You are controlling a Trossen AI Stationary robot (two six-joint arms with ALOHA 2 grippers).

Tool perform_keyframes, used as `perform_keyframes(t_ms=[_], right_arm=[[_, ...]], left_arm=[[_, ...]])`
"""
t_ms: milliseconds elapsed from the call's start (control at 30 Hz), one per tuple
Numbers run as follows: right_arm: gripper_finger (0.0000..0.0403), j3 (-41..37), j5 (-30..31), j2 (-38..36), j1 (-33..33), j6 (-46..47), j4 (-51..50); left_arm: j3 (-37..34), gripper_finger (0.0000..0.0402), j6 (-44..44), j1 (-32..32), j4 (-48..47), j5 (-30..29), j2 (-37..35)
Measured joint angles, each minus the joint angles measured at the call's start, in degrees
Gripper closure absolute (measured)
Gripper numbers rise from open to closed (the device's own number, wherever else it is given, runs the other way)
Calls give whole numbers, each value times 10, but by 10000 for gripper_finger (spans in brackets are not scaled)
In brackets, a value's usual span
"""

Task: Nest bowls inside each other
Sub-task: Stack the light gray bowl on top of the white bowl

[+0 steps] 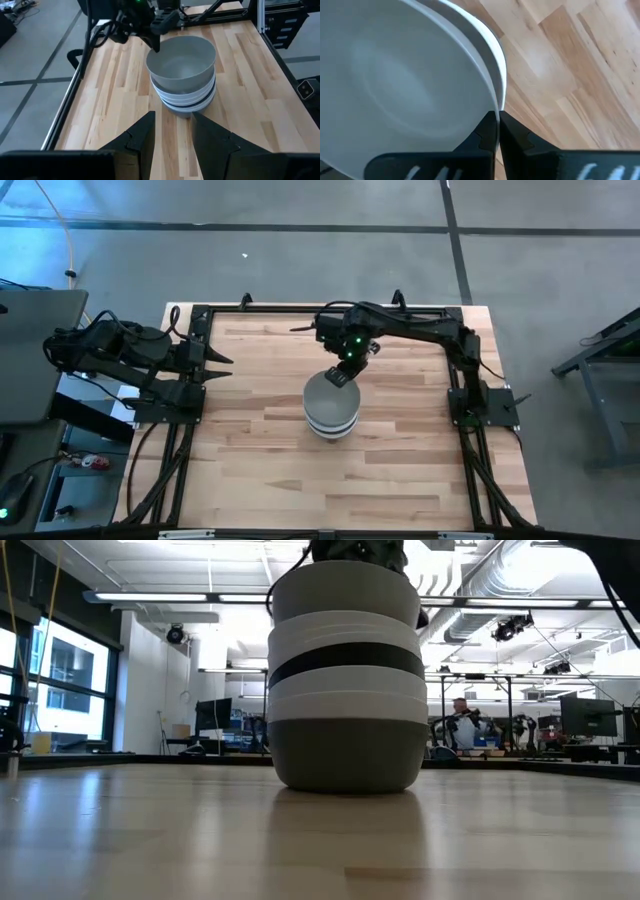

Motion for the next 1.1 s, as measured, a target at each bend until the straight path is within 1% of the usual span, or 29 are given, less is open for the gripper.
perform_keyframes(t_ms=[367, 767, 1100], right_arm=[[403, 0, -1, 24, 2, -10, -17], [403, 0, -1, 28, 3, -4, -16], [403, -3, -12, 55, 10, -29, -4]], left_arm=[[0, 289, 0, 0, 0, 0, 0], [-69, 289, 0, 0, 10, 0, -12], [-76, 289, 10, 0, 32, 0, -30]])
